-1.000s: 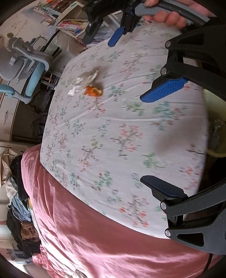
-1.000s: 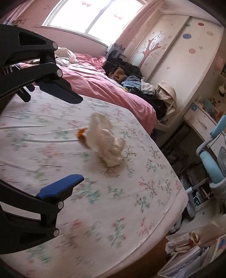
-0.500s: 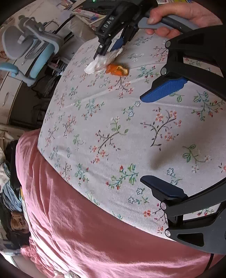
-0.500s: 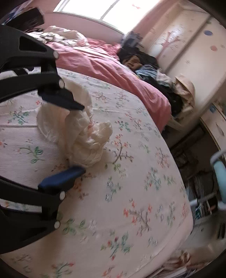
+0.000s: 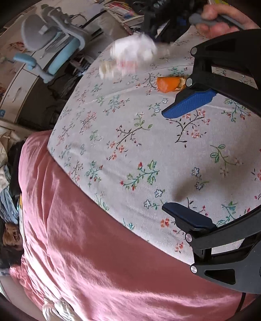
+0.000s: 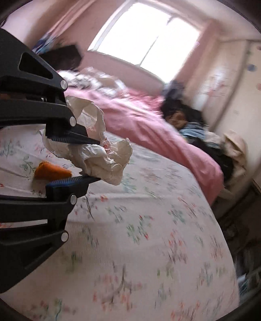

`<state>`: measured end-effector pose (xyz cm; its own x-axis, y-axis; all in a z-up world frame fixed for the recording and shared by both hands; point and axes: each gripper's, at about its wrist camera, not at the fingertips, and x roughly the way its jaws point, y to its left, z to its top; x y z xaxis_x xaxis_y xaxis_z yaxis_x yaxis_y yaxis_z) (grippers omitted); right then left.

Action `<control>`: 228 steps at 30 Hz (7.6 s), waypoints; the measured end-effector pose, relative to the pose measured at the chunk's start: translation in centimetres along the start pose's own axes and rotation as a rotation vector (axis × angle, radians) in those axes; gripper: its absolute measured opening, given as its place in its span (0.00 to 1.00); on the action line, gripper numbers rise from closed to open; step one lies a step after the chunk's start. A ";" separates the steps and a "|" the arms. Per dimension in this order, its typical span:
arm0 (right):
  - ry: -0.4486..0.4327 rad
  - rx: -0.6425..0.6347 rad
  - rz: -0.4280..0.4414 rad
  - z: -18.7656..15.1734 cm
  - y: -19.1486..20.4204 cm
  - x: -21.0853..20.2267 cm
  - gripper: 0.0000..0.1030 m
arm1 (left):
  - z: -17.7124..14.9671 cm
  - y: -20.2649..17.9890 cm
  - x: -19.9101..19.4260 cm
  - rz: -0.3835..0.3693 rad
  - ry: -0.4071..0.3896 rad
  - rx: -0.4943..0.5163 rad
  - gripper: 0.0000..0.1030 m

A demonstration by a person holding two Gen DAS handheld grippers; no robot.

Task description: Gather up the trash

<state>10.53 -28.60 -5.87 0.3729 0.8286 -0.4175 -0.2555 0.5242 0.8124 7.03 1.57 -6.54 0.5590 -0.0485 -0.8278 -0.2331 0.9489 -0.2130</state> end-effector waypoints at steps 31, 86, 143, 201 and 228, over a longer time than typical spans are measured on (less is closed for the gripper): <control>0.057 -0.149 -0.415 -7.9 0.1 -7.9 0.38 | -1.8 -9.5 2.0 -0.149 0.029 0.269 0.18; -0.232 -0.305 -0.659 -20.9 7.8 -12.2 0.90 | -16.7 -1.5 -13.1 -0.035 -0.149 0.355 0.84; -0.306 -0.427 -0.797 -21.8 9.2 -11.8 0.92 | -16.1 -1.2 -14.5 -0.027 -0.237 0.306 0.93; -0.287 -0.436 -0.809 -21.9 8.6 -11.9 0.92 | -16.3 -0.7 -14.3 -0.009 -0.223 0.315 0.93; -0.277 -0.448 -0.814 -22.0 8.4 -11.8 0.92 | -16.3 -0.9 -14.3 -0.008 -0.222 0.314 0.93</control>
<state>-15.60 -29.65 -3.06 0.7679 0.1336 -0.6265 -0.1210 0.9907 0.0630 -13.73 -3.70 -3.00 0.7264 -0.0198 -0.6870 0.0079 0.9998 -0.0205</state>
